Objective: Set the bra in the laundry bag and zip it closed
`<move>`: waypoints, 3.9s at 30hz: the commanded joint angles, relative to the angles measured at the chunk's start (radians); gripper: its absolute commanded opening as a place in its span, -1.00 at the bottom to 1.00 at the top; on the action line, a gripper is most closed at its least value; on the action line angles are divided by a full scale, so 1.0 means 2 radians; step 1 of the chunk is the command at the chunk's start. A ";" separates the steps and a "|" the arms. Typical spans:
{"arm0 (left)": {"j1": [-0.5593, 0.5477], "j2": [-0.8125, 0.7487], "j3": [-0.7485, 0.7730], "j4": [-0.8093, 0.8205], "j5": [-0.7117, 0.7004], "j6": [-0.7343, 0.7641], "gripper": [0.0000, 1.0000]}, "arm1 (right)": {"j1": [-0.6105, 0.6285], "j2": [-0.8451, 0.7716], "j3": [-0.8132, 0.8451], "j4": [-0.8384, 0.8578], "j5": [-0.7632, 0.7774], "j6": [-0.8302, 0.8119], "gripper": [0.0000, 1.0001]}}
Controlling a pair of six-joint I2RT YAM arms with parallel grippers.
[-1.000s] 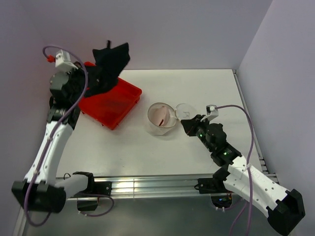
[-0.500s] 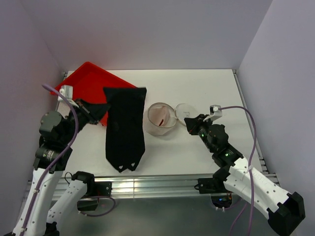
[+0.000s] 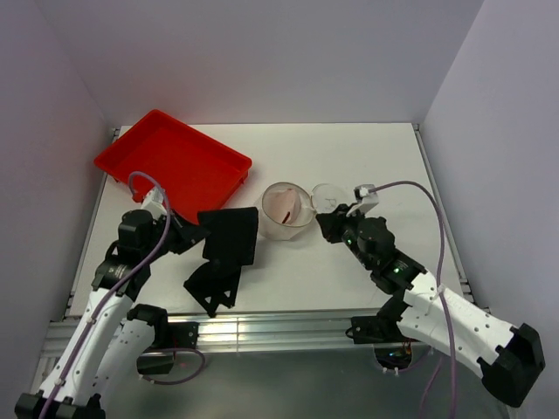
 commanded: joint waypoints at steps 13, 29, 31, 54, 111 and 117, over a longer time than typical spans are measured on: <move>-0.005 0.048 0.075 -0.006 -0.074 0.075 0.52 | 0.159 0.161 0.126 -0.016 -0.088 -0.077 -0.07; -0.004 -0.029 0.148 0.004 -0.200 0.175 0.46 | 0.259 0.454 0.350 -0.105 -0.045 -0.089 0.37; -0.004 -0.044 0.139 0.010 -0.217 0.183 0.46 | 0.263 0.494 0.376 -0.131 -0.033 -0.097 0.44; 0.032 -0.068 0.078 0.040 -0.213 0.195 0.62 | 0.311 0.674 0.592 -0.315 0.051 -0.110 0.47; 0.063 -0.058 0.077 0.044 -0.199 0.189 0.61 | 0.362 0.606 0.515 -0.210 0.147 -0.113 -1.00; 0.063 -0.038 0.067 0.083 -0.095 0.178 0.61 | 0.355 0.459 0.423 -0.109 0.238 -0.114 -1.00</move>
